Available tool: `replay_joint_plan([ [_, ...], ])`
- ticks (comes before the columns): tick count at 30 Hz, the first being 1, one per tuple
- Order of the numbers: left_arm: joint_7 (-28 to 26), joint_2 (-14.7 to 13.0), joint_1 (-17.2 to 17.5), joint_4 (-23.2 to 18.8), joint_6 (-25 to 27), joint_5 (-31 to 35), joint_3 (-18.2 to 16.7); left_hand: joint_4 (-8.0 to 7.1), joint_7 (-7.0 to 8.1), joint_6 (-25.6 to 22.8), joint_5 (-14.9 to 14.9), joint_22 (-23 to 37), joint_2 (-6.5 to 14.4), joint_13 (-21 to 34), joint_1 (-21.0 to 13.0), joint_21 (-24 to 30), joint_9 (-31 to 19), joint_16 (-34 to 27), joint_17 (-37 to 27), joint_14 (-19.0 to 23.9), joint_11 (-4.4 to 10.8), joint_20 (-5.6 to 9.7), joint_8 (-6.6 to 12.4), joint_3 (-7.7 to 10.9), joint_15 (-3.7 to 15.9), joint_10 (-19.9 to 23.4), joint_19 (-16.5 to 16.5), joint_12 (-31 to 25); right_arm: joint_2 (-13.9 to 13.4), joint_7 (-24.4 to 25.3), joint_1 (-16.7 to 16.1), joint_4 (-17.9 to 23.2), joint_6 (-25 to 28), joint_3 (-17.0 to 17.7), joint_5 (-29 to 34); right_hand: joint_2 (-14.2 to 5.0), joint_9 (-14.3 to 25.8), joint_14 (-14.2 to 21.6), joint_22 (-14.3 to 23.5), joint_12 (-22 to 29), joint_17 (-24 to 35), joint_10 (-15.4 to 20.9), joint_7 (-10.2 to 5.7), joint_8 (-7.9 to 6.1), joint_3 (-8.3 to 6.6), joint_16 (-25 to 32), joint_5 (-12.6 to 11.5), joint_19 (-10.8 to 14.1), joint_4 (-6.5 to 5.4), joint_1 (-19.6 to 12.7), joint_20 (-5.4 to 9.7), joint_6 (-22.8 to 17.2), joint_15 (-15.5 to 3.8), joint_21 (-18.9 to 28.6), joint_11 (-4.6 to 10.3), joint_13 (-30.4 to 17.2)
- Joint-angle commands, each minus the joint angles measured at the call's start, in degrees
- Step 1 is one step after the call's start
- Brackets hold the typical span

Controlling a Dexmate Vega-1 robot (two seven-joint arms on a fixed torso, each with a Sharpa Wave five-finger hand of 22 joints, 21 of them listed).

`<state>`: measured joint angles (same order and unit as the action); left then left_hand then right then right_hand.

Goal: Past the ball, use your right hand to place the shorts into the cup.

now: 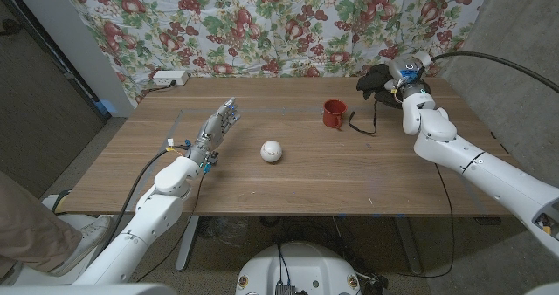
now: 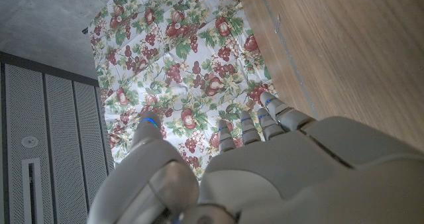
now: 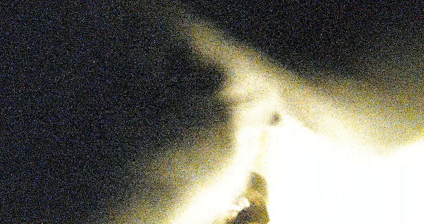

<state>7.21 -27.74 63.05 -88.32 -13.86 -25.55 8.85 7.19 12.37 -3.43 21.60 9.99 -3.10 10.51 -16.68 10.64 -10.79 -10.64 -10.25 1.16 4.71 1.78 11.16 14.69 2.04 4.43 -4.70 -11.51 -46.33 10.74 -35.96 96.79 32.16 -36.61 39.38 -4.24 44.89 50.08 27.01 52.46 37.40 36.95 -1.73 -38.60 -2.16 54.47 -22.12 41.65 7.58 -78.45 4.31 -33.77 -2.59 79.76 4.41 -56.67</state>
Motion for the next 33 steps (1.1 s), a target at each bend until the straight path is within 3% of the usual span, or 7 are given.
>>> replay_joint_plan([
  [1,0.55,0.18,-0.44,0.48,-0.27,0.12,0.3,-0.06,0.14,0.11,-0.01,0.09,0.33,0.32,0.18,0.5,-0.08,-0.14,-0.09,-0.03,-0.04,3.09,0.06,0.34,2.77,0.62,-0.23,-0.15,-0.45,-0.99,-0.58,2.7,-2.89,0.88,1.07,-3.23,0.29,3.51,0.55,0.13,0.6,3.15,0.48,-0.23,-0.58,0.42,0.33,-0.41,0.15,-3.59,6.89,-0.42,-10.5,-0.28,2.76,-0.48],
  [15,0.25,0.33,-0.53,0.31,0.07,0.29,0.54,-0.02,0.18,0.06,-0.06,0.08,0.27,0.32,0.22,0.51,-0.08,-0.14,-0.09,-0.02,-0.03,3.02,0.07,0.3,2.8,0.63,-0.25,-0.14,-0.64,-2.69,-0.58,4.25,-7.59,1.85,1.78,-3.24,-0.1,3.12,1.69,-0.09,0.64,3.29,0.21,-0.22,-1.5,0.18,0.91,-1.05,0.15,-3.34,6.85,-0.77,-10.47,-0.81,2.97,-0.71],
  [33,0.6,0.44,-0.7,0.6,-0.46,0.17,0.58,0.05,0.19,-0.16,-0.11,0.08,0.25,0.32,0.23,0.5,-0.07,-0.15,-0.08,0.01,-0.05,3.04,0.13,0.28,2.81,0.64,-0.25,-0.14,1.99,-3.59,0.79,2.93,-11.62,1.63,1.92,-3.1,-0.1,2.92,2.49,-0.33,1.34,3.44,0.0,-0.41,-2.42,0.09,1.48,-1.3,0.08,-2.79,6.64,-0.88,-10.56,-1.37,2.88,-0.92],
])
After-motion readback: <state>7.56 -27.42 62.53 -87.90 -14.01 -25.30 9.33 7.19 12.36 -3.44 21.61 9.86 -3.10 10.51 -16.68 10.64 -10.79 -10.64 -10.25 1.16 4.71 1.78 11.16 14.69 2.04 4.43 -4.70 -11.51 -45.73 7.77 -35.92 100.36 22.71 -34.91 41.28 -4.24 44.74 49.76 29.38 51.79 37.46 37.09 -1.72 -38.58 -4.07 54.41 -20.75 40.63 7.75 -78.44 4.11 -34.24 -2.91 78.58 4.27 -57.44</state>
